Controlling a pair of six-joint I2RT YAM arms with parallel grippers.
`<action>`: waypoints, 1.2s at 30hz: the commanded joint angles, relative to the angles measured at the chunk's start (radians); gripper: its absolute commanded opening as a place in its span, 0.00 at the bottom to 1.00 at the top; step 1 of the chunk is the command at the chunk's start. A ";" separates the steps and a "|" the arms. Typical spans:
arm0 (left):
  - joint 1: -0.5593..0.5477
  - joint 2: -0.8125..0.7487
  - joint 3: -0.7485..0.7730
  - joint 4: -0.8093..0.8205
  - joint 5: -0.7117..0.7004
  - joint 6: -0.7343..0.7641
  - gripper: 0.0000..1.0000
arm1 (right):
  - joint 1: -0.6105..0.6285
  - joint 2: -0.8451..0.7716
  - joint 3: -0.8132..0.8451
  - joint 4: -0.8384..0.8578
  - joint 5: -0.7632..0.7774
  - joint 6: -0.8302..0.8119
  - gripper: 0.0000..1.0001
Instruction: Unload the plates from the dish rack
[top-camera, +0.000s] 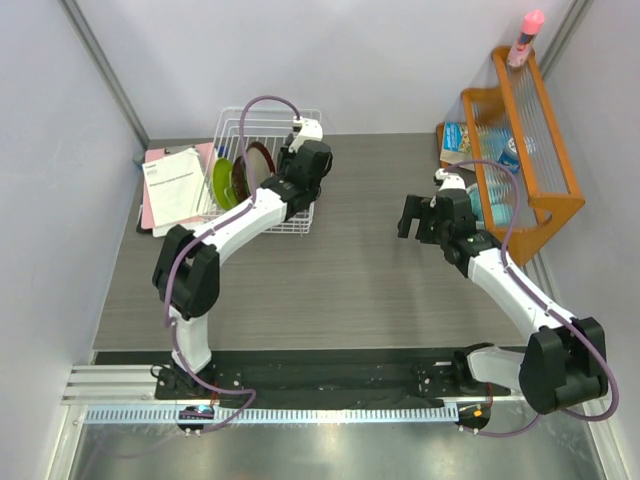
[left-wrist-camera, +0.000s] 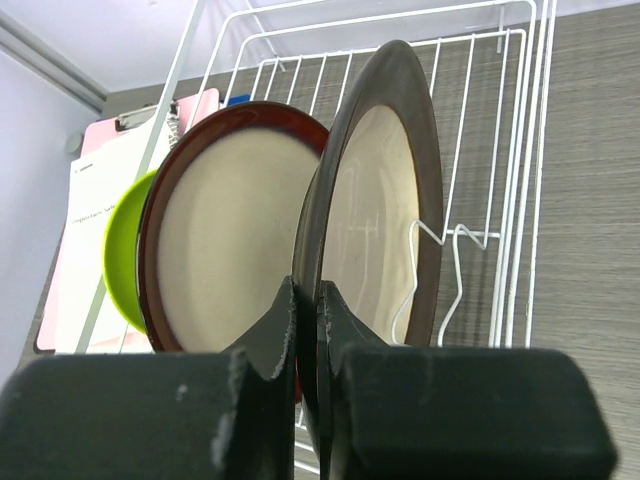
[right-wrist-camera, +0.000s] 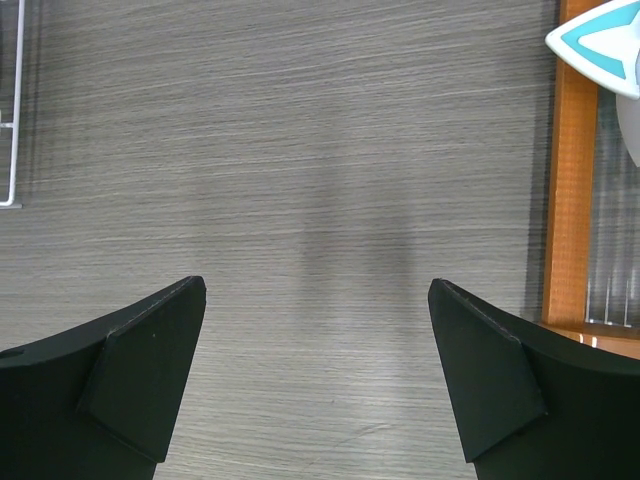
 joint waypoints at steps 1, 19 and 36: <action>0.009 0.006 0.024 0.041 -0.025 -0.017 0.00 | 0.005 -0.046 -0.002 0.006 0.007 -0.002 1.00; -0.078 -0.032 0.256 0.048 -0.343 0.260 0.00 | 0.003 -0.129 -0.004 -0.038 -0.005 0.015 1.00; -0.172 -0.259 0.335 -0.290 -0.081 0.012 0.00 | 0.005 -0.210 0.019 -0.064 -0.070 0.041 1.00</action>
